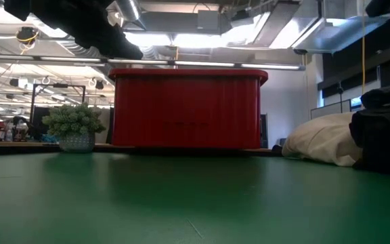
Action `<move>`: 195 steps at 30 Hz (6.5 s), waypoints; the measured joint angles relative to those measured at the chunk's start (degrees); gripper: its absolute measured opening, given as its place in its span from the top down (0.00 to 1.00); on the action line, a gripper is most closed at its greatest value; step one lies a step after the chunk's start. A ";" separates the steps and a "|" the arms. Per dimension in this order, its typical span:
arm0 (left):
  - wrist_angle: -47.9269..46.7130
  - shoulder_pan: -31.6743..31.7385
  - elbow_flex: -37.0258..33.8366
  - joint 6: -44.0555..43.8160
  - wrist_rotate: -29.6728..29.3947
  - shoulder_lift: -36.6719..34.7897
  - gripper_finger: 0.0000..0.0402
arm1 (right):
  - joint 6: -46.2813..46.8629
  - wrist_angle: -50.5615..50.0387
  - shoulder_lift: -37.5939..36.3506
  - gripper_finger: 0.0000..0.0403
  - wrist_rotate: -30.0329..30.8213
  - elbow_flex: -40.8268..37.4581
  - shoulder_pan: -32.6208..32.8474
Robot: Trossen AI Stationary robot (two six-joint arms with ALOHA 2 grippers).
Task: Fold laundry
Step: Put the gray folded pants into the red bin
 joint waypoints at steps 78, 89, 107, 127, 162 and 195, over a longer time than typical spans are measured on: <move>0.02 0.00 0.00 -1.11 -1.27 0.00 0.63 | 1.62 0.05 -0.77 1.00 5.90 -0.52 -2.76; 0.04 0.00 0.00 -1.04 -1.27 0.00 0.63 | 12.05 0.00 -0.78 1.00 -11.40 1.27 8.68; 0.04 0.00 0.00 -1.14 -1.07 0.02 0.63 | 26.13 17.78 -0.85 1.00 -18.13 -21.24 18.19; 1.94 0.00 0.00 -0.73 -1.03 0.00 0.63 | 25.47 40.97 1.27 1.00 -18.59 -37.87 16.21; 4.35 0.00 0.00 3.59 -1.05 0.00 0.63 | 0.03 68.24 1.84 1.00 8.36 -31.15 -8.98; 4.37 0.01 0.00 3.51 -1.05 0.00 0.63 | -10.27 54.51 0.08 1.00 -6.21 -22.07 -12.24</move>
